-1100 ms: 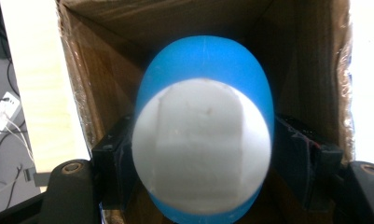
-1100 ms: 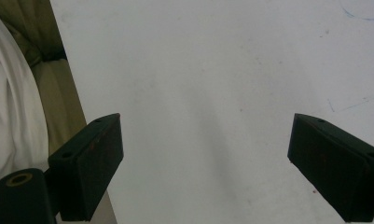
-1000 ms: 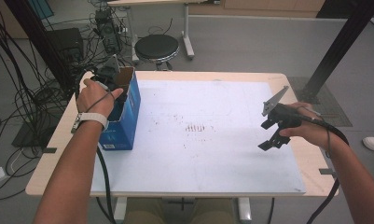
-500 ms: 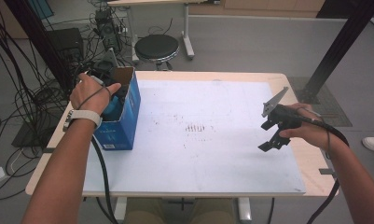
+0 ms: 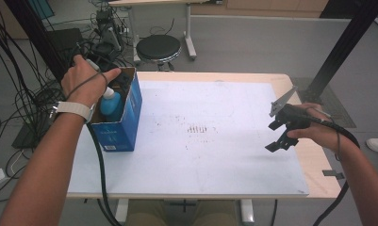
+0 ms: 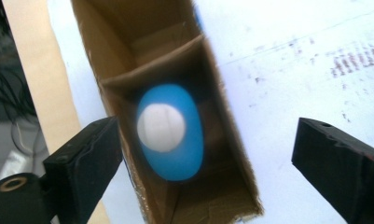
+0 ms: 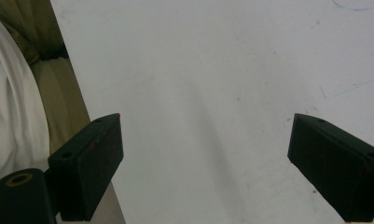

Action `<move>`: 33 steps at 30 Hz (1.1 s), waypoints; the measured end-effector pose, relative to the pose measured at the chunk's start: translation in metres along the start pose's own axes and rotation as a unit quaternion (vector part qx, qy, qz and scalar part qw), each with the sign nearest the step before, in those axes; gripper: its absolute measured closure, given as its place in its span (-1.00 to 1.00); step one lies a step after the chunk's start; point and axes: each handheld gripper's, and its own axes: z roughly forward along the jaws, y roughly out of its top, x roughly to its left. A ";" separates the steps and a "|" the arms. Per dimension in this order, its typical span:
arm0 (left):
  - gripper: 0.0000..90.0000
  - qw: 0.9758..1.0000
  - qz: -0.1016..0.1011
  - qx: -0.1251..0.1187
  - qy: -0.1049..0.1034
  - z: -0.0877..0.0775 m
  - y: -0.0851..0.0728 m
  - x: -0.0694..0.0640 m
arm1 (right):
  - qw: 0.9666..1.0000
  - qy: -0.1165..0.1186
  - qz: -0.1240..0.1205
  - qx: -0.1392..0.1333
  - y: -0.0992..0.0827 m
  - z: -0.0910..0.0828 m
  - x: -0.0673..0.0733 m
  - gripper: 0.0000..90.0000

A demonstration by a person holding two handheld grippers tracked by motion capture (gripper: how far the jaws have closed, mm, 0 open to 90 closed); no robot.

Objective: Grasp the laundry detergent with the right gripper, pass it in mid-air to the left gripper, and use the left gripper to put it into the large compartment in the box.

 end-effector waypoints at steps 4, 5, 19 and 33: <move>-0.79 0.999 0.043 -0.021 -0.007 -0.017 0.004 -0.011 | 1.000 -0.002 0.004 0.001 -0.002 -0.002 0.001 -0.77; -0.80 0.998 0.055 -0.027 -0.011 -0.022 0.006 -0.015 | 1.000 -0.002 0.004 0.001 -0.002 -0.002 0.001 -0.77; -0.81 0.987 0.152 -0.033 -0.034 -0.050 0.030 -0.059 | 1.000 -0.002 0.007 0.005 0.000 -0.004 0.000 -0.77; -0.81 0.942 0.319 0.012 -0.101 -0.013 0.053 -0.111 | 1.000 -0.005 0.017 0.002 -0.002 -0.009 0.000 -0.77</move>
